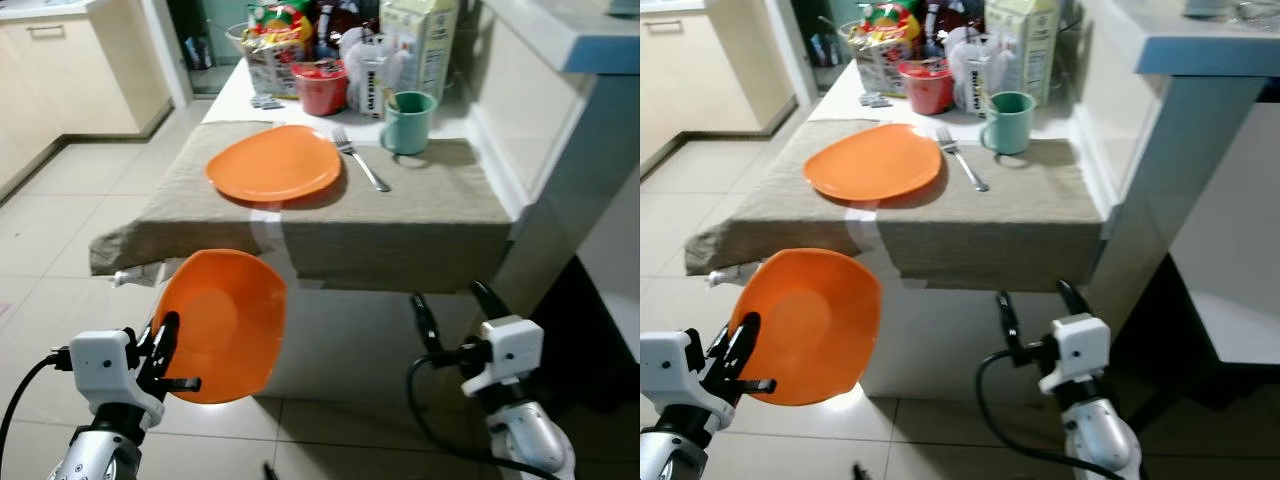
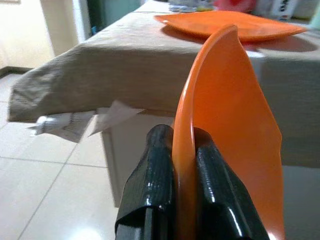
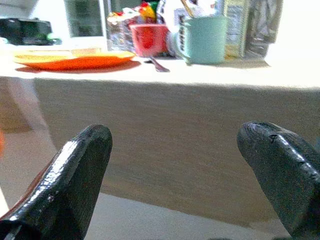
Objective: Setting the table
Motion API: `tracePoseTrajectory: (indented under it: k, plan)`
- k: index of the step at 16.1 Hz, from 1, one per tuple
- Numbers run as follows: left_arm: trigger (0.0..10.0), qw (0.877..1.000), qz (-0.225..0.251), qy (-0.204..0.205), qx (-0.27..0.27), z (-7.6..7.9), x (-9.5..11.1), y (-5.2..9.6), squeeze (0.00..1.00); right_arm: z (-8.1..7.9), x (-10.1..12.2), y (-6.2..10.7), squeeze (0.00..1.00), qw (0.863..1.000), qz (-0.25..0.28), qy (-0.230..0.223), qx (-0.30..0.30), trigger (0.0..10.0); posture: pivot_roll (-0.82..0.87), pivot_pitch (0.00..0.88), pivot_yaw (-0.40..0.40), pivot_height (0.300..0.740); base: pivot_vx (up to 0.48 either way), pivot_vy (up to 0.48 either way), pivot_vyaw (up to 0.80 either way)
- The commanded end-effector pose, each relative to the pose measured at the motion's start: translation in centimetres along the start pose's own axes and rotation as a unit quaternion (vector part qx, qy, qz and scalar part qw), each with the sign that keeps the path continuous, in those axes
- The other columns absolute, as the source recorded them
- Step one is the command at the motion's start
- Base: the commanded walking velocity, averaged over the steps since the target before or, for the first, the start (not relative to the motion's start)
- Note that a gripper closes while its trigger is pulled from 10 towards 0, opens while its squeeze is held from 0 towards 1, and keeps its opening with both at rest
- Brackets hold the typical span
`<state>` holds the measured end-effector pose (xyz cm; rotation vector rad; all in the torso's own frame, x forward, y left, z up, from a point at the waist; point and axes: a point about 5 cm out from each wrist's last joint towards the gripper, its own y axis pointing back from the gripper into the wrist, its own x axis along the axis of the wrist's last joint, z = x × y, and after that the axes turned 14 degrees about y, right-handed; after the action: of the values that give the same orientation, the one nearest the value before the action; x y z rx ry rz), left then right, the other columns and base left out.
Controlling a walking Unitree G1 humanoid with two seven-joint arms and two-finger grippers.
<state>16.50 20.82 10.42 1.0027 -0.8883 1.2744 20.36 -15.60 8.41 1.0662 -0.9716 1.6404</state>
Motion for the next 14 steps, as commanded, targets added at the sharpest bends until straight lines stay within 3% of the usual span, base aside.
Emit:
tracePoseTrajectory:
  k: [1,6,11,14]
  plan:
    - [0.0,0.999,0.032,0.001,-0.017,0.6,1.4,0.2,0.00,-0.4,0.4,0.0,0.00,1.000,0.006,0.000,0.008,10.0,-0.16,0.002,0.100,0.719,0.000,-0.480,0.00]
    - [0.0,0.997,0.052,-0.001,-0.049,1.4,2.9,0.4,0.00,0.6,0.6,0.6,0.00,1.000,0.008,0.002,0.015,10.0,-0.14,0.000,0.107,0.719,0.000,-0.480,0.00]
    - [0.0,0.996,0.048,-0.002,-0.073,2.3,2.4,-0.4,0.00,1.3,0.2,0.9,0.00,1.000,-0.010,0.002,0.013,10.0,-0.13,0.000,0.104,0.719,0.000,-0.461,0.00]
    - [0.0,0.996,0.050,0.001,-0.075,2.4,2.4,-0.5,0.00,1.3,0.3,0.8,0.00,1.000,-0.011,0.003,0.018,10.0,-0.13,0.000,0.097,0.719,0.000,0.000,0.00]
